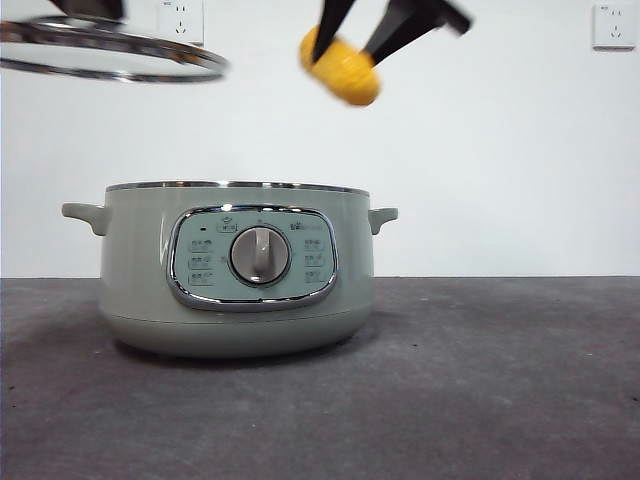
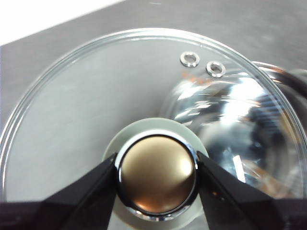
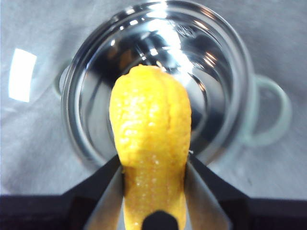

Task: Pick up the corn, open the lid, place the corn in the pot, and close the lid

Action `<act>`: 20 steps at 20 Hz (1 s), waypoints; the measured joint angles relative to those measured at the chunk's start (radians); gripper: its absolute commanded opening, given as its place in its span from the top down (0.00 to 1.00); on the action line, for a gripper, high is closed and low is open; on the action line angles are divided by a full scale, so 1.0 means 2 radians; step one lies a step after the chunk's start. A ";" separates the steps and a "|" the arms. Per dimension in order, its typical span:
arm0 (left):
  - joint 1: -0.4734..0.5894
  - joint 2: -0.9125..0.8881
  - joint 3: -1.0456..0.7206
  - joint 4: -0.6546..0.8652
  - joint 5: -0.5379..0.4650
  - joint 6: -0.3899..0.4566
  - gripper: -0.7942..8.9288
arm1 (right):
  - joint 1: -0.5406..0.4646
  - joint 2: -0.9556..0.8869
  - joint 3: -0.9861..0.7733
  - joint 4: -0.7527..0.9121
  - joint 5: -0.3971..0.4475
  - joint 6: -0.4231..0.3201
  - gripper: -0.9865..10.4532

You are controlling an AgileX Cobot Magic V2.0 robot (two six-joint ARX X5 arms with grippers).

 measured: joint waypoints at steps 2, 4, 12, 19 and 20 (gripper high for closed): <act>0.034 -0.015 0.000 -0.011 0.000 0.003 0.93 | 0.009 0.055 0.047 0.001 0.000 -0.006 0.92; 0.061 -0.022 0.000 -0.024 -0.004 0.005 0.93 | 0.020 0.108 0.091 0.001 0.011 -0.013 0.92; 0.093 -0.023 0.000 -0.041 -0.002 0.013 0.93 | 0.053 0.234 0.142 0.000 0.039 -0.026 0.92; 0.093 -0.023 0.000 -0.041 0.004 0.013 0.93 | 0.068 0.261 0.144 -0.004 0.057 -0.027 0.92; 0.093 -0.023 0.000 -0.041 0.004 0.013 0.93 | 0.068 0.261 0.144 -0.010 0.057 -0.027 0.92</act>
